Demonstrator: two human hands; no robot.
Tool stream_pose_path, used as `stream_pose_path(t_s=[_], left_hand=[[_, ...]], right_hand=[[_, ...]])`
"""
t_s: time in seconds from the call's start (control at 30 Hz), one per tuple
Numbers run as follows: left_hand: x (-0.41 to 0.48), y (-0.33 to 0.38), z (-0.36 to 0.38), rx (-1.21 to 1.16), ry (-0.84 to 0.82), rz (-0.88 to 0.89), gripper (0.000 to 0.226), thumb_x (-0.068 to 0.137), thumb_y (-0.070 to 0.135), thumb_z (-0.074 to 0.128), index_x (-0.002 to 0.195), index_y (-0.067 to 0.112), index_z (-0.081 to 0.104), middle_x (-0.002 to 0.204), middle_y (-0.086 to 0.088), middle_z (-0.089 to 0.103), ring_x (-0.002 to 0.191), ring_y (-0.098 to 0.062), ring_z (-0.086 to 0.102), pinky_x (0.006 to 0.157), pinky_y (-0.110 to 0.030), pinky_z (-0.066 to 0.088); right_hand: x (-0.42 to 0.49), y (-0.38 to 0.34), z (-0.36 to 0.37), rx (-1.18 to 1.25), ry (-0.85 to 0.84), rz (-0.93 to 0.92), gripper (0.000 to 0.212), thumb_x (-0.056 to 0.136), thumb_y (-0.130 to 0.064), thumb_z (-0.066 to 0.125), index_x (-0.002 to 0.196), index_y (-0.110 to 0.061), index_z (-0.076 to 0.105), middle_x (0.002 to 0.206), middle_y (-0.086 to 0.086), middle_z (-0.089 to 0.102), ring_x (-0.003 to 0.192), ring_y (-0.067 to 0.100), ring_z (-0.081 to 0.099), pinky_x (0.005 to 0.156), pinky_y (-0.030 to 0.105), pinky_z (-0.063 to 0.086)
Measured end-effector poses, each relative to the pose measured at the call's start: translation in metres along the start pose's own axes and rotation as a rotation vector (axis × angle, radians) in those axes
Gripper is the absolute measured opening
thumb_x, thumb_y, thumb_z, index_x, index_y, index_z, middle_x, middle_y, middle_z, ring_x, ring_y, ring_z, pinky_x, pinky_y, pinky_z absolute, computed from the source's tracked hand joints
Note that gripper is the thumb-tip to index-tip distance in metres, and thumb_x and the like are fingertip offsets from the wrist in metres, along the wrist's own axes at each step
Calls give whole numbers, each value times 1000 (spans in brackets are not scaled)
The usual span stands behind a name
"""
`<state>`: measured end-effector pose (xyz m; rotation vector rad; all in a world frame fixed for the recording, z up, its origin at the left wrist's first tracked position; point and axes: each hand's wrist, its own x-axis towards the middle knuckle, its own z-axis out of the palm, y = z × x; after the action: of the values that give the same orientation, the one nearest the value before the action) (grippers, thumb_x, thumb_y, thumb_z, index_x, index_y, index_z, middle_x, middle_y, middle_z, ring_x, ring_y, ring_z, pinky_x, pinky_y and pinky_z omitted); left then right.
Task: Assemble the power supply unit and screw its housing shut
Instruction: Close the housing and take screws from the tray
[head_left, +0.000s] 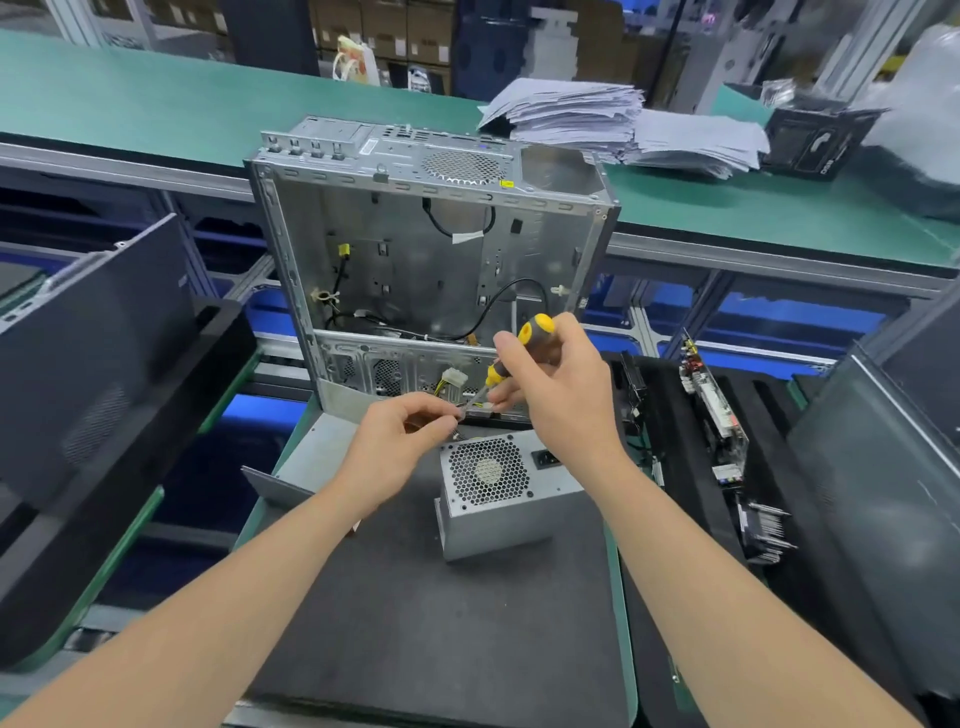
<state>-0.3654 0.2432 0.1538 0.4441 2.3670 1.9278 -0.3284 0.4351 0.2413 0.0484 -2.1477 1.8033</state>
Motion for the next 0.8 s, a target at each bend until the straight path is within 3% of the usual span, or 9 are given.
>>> stream_pose_path(t_s=[0.2, 0.4, 0.6, 0.8], left_hand=[[-7, 2, 3, -129, 38, -88, 28, 91, 10, 77, 85, 37, 83, 92, 6, 80, 82, -1, 69, 75, -12, 50], [-14, -6, 6, -241, 2, -184, 19, 96, 4, 69, 103, 18, 80, 94, 9, 79, 81, 5, 67, 73, -6, 48], [-15, -13, 3, -295, -42, -257, 37, 97, 3, 67, 96, 35, 83, 100, 11, 79, 83, 8, 65, 72, -5, 47], [-12, -18, 1, -304, -69, -282, 33, 97, 6, 69, 102, 35, 83, 110, 3, 79, 95, -4, 68, 82, -17, 51]], right_hand=[[5, 1, 5, -43, -2, -13, 29, 95, -39, 74, 89, -19, 54, 74, 8, 73, 59, 27, 76, 53, 35, 61], [9, 3, 9, -101, -46, 7, 33, 95, -36, 74, 93, -11, 53, 71, 8, 72, 57, 25, 74, 50, 33, 60], [15, 3, 13, -183, -80, -7, 33, 96, -35, 74, 90, -12, 51, 73, 7, 72, 54, 22, 73, 49, 31, 58], [17, 5, 16, -216, -94, -16, 30, 96, -38, 73, 88, -18, 51, 74, 3, 73, 54, 21, 73, 52, 36, 61]])
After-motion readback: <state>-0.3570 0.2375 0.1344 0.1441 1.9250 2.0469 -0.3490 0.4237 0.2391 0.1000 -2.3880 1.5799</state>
